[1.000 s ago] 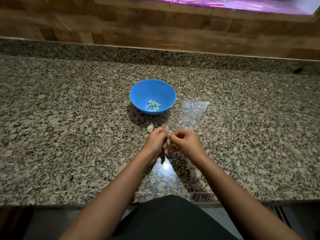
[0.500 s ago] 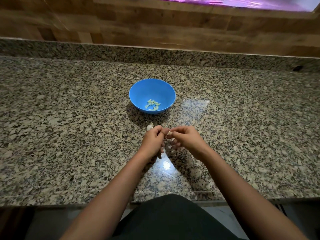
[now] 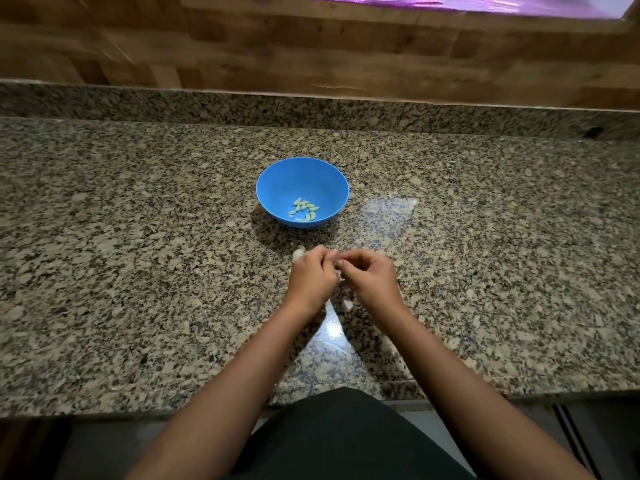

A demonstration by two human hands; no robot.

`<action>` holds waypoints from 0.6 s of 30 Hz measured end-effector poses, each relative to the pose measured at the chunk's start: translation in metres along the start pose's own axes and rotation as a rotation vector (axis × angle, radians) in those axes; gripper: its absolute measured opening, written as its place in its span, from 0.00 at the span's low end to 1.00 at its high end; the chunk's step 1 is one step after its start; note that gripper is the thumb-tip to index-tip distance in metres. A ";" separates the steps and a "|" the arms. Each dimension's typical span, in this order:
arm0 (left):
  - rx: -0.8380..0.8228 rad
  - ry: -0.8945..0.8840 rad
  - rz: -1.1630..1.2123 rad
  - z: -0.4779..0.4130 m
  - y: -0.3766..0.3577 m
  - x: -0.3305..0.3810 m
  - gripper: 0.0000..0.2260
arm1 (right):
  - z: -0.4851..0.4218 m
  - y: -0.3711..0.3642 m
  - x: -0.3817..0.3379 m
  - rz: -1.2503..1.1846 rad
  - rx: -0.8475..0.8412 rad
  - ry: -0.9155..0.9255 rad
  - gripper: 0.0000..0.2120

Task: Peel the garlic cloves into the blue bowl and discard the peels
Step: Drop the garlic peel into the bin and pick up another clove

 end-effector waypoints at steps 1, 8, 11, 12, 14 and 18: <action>0.007 -0.015 -0.012 0.000 0.000 0.002 0.11 | 0.002 0.000 0.006 -0.163 0.043 -0.066 0.02; -0.489 0.572 0.834 0.012 -0.049 -0.030 0.15 | 0.001 0.004 0.008 -0.220 -0.052 -0.037 0.09; -0.651 0.594 0.769 0.017 -0.053 -0.030 0.13 | 0.000 0.006 0.002 -0.149 -0.118 -0.010 0.08; -0.649 0.546 0.668 0.016 -0.048 -0.030 0.12 | -0.002 0.005 0.001 -0.103 -0.155 -0.003 0.07; -0.569 0.437 0.438 0.010 -0.036 -0.031 0.10 | -0.004 0.008 0.001 -0.031 -0.183 -0.001 0.08; -0.329 0.217 -0.044 -0.003 -0.011 -0.026 0.06 | -0.005 0.013 0.007 -0.111 -0.124 -0.067 0.11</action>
Point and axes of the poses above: each hand's wrist, its own z-axis away from the middle knuckle, its own y-axis out of the back of the hand, x = y × z, the point moved 10 cm from there along -z, towards the middle knuckle, and after that the axes turned 8 degrees about y, right-handed, at the moved point
